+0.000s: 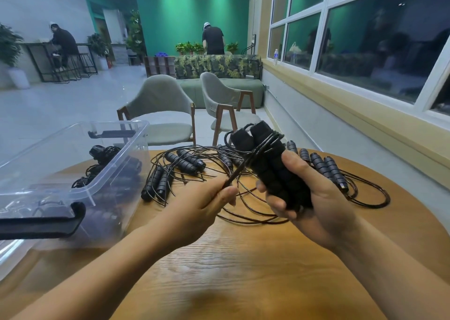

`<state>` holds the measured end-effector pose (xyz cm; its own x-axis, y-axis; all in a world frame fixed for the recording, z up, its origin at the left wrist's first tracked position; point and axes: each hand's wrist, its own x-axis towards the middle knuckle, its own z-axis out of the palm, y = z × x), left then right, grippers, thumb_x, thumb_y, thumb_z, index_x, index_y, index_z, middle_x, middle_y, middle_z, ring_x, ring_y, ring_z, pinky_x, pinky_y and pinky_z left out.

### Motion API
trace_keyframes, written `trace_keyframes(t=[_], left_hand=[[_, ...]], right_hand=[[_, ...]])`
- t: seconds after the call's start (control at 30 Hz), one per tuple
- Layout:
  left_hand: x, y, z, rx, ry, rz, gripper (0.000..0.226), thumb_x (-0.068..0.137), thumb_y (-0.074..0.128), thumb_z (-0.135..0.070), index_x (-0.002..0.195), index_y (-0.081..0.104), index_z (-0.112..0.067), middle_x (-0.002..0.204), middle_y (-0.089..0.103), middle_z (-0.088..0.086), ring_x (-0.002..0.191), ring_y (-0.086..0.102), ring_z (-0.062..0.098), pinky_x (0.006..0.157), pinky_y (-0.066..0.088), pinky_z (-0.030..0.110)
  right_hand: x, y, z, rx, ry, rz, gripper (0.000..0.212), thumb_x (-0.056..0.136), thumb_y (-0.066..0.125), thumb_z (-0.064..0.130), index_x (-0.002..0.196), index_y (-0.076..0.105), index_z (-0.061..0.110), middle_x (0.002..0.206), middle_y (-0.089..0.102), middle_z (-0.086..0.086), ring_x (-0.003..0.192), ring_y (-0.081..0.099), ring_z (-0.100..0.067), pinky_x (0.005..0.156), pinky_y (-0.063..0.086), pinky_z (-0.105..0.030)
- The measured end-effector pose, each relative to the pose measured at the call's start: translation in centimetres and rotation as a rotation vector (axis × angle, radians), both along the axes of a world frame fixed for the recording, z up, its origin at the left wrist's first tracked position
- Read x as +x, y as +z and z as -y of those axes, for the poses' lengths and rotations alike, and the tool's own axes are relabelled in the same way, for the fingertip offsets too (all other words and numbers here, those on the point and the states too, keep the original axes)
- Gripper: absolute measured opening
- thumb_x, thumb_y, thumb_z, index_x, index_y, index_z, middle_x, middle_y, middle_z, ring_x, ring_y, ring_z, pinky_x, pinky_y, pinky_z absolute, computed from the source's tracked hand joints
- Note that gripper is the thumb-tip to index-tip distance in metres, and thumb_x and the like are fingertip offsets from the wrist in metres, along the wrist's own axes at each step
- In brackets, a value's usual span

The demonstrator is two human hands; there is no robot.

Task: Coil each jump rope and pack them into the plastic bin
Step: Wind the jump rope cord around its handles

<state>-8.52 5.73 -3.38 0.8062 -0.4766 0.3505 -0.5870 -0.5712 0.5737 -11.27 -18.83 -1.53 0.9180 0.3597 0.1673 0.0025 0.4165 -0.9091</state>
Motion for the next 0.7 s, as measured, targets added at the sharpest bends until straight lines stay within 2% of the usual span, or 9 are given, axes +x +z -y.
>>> trace_keyframes(t=[0.07,0.17,0.23,0.33,0.47,0.53,0.6,0.63,0.7], left_hand=[[0.0,0.0,0.2,0.015,0.006,-0.006,0.026,0.108,0.044,-0.044,0.095,0.064,-0.035,0.072,0.061,-0.013,0.063,0.056,0.005,0.055,0.038,0.019],[0.0,0.0,0.4,0.032,0.011,-0.039,0.023,0.109,0.046,-0.041,0.101,0.066,-0.034,0.069,0.058,-0.020,0.057,0.053,0.002,0.054,0.037,0.019],[-0.1,-0.1,0.4,0.068,0.015,-0.056,0.022,0.109,0.045,-0.043,0.107,0.065,-0.033,0.068,0.058,-0.014,0.055,0.055,0.004,0.053,0.041,0.024],[-0.2,-0.3,0.5,0.186,0.030,-0.071,0.022,0.108,0.042,-0.047,0.108,0.058,-0.033,0.073,0.062,-0.007,0.057,0.060,0.009,0.056,0.054,0.038],[-0.3,-0.8,0.5,0.310,0.010,-0.065,0.018,0.108,0.043,-0.048,0.109,0.056,-0.036,0.082,0.065,-0.009,0.068,0.061,0.006,0.065,0.054,0.033],[-0.5,-0.8,0.6,0.338,-0.012,-0.028,0.018,0.108,0.042,-0.050,0.106,0.056,-0.038,0.085,0.065,-0.010,0.073,0.060,0.006,0.067,0.053,0.033],[-0.5,-0.8,0.5,0.361,-0.021,0.019,0.021,0.107,0.042,-0.052,0.105,0.058,-0.038,0.084,0.065,-0.010,0.074,0.059,0.007,0.069,0.052,0.036],[-0.5,-0.9,0.5,0.370,-0.023,0.037,0.023,0.107,0.044,-0.052,0.104,0.060,-0.036,0.082,0.065,-0.010,0.073,0.058,0.007,0.068,0.052,0.036],[-0.5,-0.9,0.5,0.375,-0.028,0.073,0.024,0.106,0.049,-0.051,0.103,0.063,-0.033,0.079,0.066,-0.010,0.071,0.058,0.007,0.065,0.050,0.032]], right_hand=[[-0.3,0.2,-0.4,-0.104,-0.120,0.029,0.037,0.101,0.065,0.046,0.135,0.067,0.032,0.102,0.069,-0.021,0.070,0.052,-0.025,0.055,0.029,-0.034],[-0.7,0.4,-1.0,-0.256,-0.260,0.088,0.039,0.095,0.067,0.045,0.133,0.068,0.037,0.099,0.075,-0.019,0.070,0.057,-0.028,0.055,0.035,-0.034],[-1.0,0.5,-1.3,-0.374,-0.346,0.147,0.043,0.091,0.069,0.047,0.134,0.067,0.042,0.096,0.078,-0.016,0.069,0.061,-0.024,0.053,0.044,-0.028],[-1.1,0.2,-1.4,-0.476,-0.459,0.215,0.047,0.087,0.071,0.051,0.134,0.066,0.049,0.097,0.079,-0.006,0.071,0.066,-0.010,0.059,0.050,-0.019],[0.0,-0.7,-0.5,-0.831,-0.647,0.351,0.054,0.092,0.073,0.057,0.144,0.058,0.058,0.121,0.071,0.025,0.106,0.065,0.009,0.078,0.048,-0.007],[0.3,-0.7,0.1,-0.960,-0.627,0.357,0.058,0.092,0.073,0.058,0.147,0.055,0.058,0.129,0.066,0.028,0.114,0.060,0.012,0.084,0.045,-0.007],[0.6,-0.7,0.6,-1.123,-0.554,0.363,0.060,0.092,0.072,0.062,0.149,0.052,0.060,0.137,0.066,0.024,0.121,0.060,0.003,0.094,0.047,-0.018],[0.7,-0.7,0.7,-1.194,-0.508,0.358,0.061,0.092,0.071,0.064,0.149,0.050,0.061,0.141,0.065,0.023,0.124,0.059,-0.001,0.095,0.048,-0.023],[0.8,-0.8,0.9,-1.288,-0.420,0.343,0.062,0.092,0.071,0.065,0.149,0.049,0.062,0.146,0.063,0.023,0.126,0.058,-0.002,0.093,0.046,-0.022]])
